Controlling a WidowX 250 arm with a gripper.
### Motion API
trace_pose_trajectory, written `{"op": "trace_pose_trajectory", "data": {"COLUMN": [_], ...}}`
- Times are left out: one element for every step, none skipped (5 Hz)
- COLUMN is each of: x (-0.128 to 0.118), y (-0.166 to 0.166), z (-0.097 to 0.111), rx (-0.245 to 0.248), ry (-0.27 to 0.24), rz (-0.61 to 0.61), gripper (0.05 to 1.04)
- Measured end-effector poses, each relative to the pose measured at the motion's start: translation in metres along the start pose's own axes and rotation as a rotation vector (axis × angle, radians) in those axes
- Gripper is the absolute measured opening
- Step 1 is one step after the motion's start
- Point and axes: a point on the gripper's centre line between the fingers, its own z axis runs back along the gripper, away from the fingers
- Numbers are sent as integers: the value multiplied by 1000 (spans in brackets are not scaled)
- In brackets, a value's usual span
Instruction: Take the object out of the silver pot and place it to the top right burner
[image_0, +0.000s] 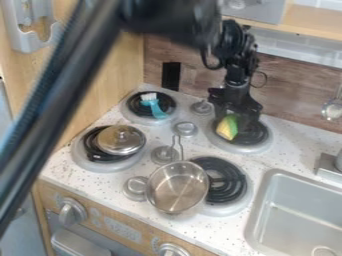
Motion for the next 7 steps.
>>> {"op": "trace_pose_trajectory", "data": {"x": [12,12,4,-7,6,-9,-28], "y": [0,1,0,-1,3,-2,-8], "z": [-7,-7,-15,-16,25,51,76], "rx": [1,2,2,7,16,-16,-58], "ry": [-15,-18,-8,1,-71,-19,93], "rz": [8,13,15,18,16,26,54], "gripper": [634,706,984,1013,1004,998,998]}}
